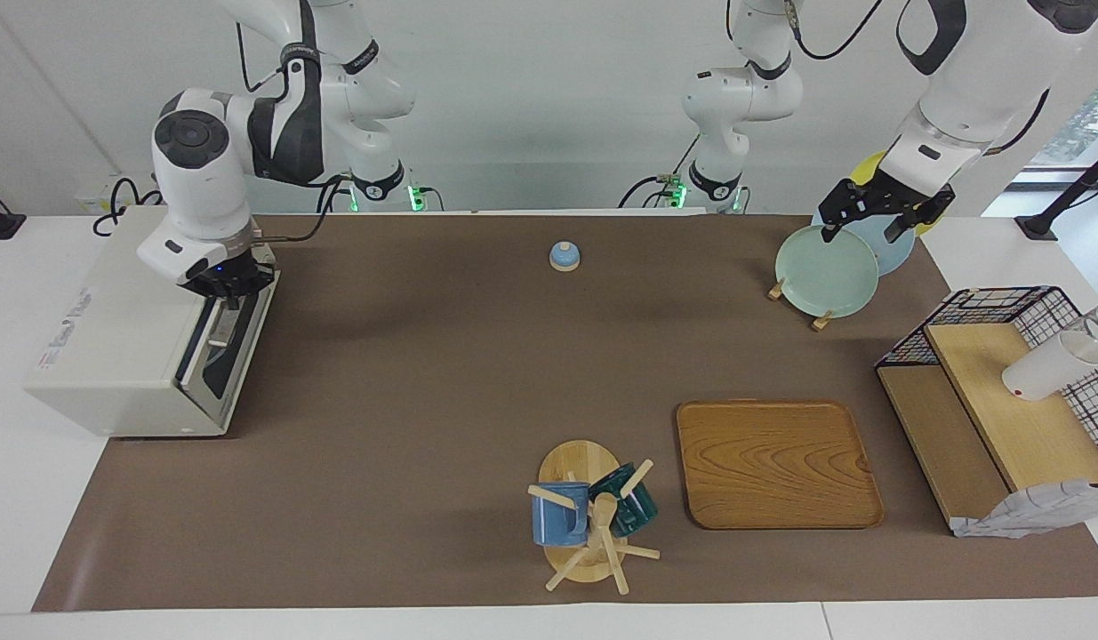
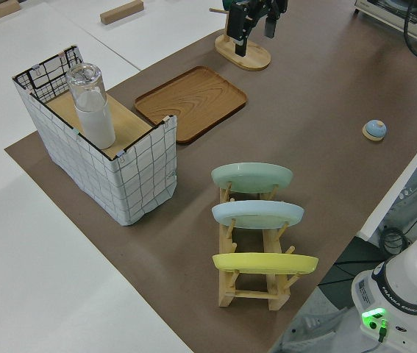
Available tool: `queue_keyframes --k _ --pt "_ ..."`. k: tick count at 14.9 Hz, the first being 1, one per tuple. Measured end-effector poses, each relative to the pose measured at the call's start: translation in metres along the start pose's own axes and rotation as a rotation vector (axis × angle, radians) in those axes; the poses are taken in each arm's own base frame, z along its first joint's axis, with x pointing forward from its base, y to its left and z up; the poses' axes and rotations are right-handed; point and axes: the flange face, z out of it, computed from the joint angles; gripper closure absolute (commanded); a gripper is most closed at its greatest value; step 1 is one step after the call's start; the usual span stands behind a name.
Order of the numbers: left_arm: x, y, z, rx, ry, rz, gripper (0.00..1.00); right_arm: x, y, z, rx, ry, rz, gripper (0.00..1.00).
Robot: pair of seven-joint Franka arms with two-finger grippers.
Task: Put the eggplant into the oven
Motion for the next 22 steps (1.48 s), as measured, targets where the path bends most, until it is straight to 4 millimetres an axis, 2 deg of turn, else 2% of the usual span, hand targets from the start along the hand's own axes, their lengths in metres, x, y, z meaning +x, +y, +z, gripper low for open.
queue_keyframes --k 1,3,4,5,6,8,10,14,16,22 --pt "0.0 0.0 0.0 0.0 0.0 0.0 0.0 -0.001 0.003 -0.017 0.021 -0.005 0.014 0.8" --pt "0.0 0.0 0.0 0.0 0.0 0.0 0.0 -0.007 0.008 -0.064 0.09 0.011 0.047 0.66" --pt "0.0 0.0 0.0 0.0 0.0 0.0 0.0 -0.011 0.009 -0.088 0.137 0.031 0.059 0.48" --pt "0.0 0.0 0.0 0.0 0.0 0.0 0.0 -0.014 0.009 -0.109 0.175 0.053 0.065 0.0" --pt "0.0 0.0 0.0 0.0 0.0 0.0 0.0 -0.017 0.008 -0.125 0.194 0.07 0.064 0.0" --pt "0.0 0.0 0.0 0.0 0.0 0.0 0.0 -0.018 0.004 -0.14 0.202 0.086 0.055 0.0" --pt "0.0 0.0 0.0 0.0 0.0 0.0 0.0 -0.015 -0.003 -0.141 0.205 0.077 0.044 0.0" --pt "0.0 0.0 0.0 0.0 0.0 0.0 0.0 -0.004 -0.037 -0.155 0.2 0.066 0.013 0.0" --pt "0.0 0.0 0.0 0.0 0.0 0.0 0.0 -0.001 -0.047 -0.16 0.196 0.071 0.022 0.0" --pt "0.0 0.0 0.0 0.0 0.0 0.0 0.0 0.002 -0.029 -0.149 0.235 0.053 0.104 0.0"
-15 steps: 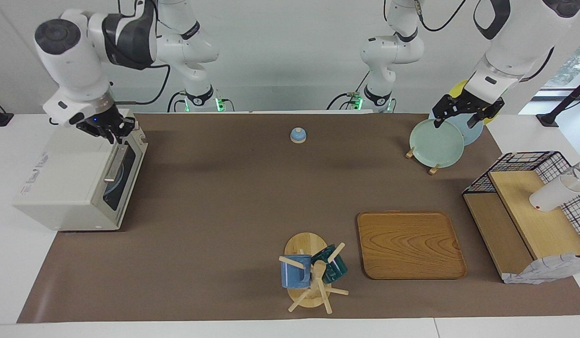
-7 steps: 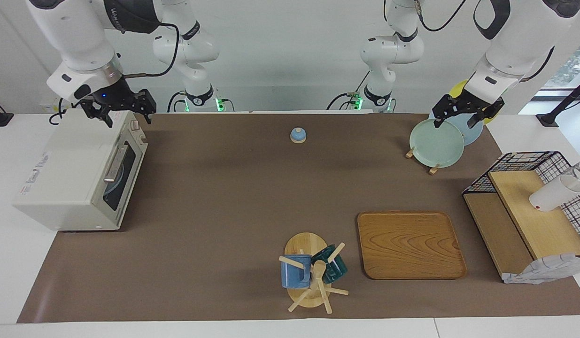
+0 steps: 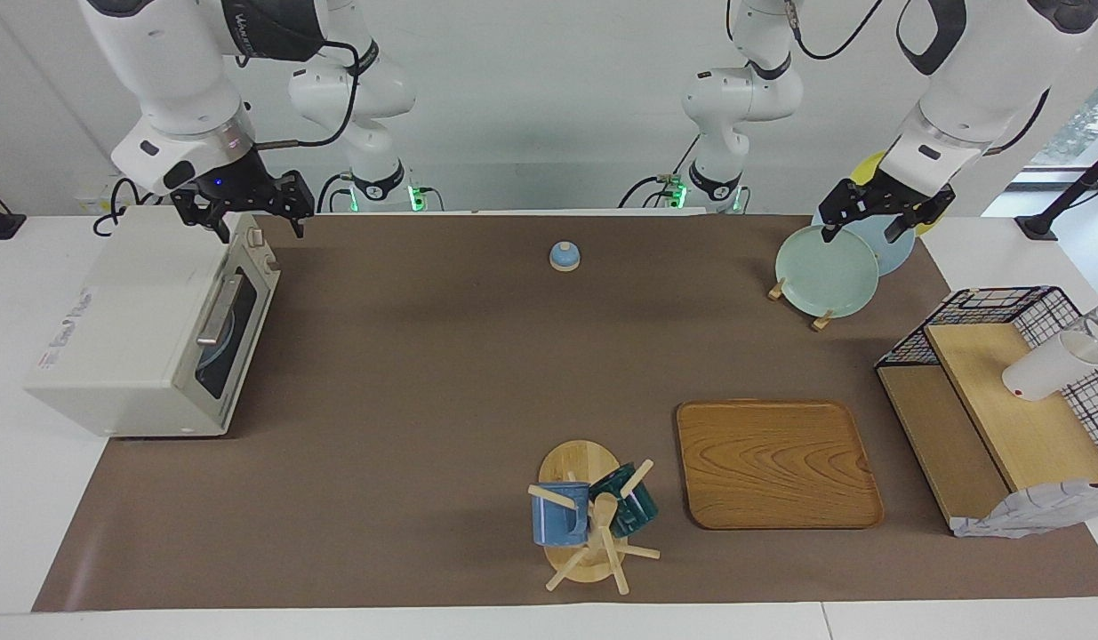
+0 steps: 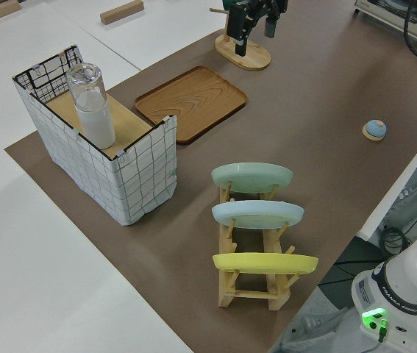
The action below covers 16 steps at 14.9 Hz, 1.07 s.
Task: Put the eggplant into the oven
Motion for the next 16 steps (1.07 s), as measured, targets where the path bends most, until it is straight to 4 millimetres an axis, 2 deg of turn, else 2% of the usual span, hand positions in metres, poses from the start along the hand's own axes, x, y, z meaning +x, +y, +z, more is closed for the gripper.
queue_keyframes --k 3,10,16 --pt "0.0 0.0 0.0 0.0 0.0 0.0 0.0 0.0 0.012 0.003 0.004 -0.006 0.024 0.0" --pt "0.0 0.0 0.0 0.0 0.0 0.0 0.0 0.0 0.009 -0.004 0.007 0.009 0.036 0.0" --pt "0.0 0.0 0.0 0.0 0.0 0.0 0.0 0.0 0.018 -0.004 0.008 0.018 0.057 0.0"
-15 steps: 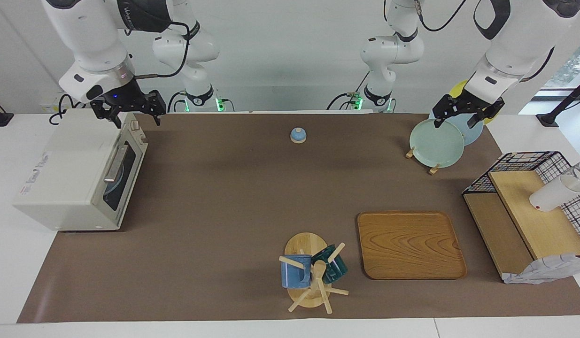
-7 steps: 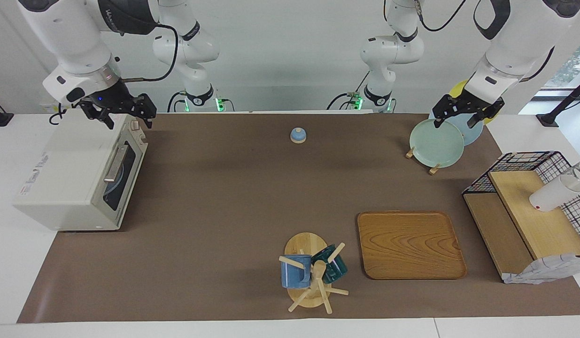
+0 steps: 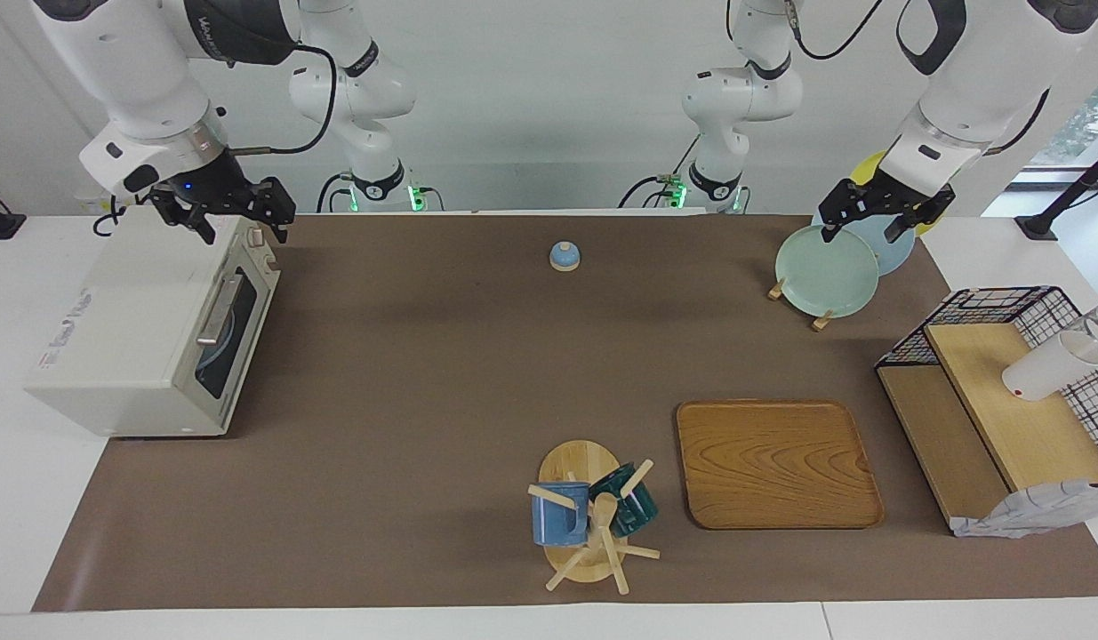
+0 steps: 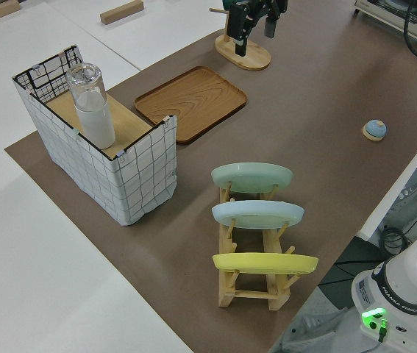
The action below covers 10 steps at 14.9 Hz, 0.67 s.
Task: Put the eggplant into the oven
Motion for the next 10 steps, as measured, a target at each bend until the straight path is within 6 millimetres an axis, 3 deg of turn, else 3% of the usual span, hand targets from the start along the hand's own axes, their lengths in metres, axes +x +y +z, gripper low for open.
queue_keyframes --k 5,10 --pt "0.0 0.0 0.0 0.0 0.0 0.0 0.0 0.001 0.004 -0.001 0.0 0.011 0.007 0.0" --pt "0.0 0.0 0.0 0.0 0.0 0.0 0.0 -0.001 0.026 0.0 0.004 0.009 0.048 0.0"
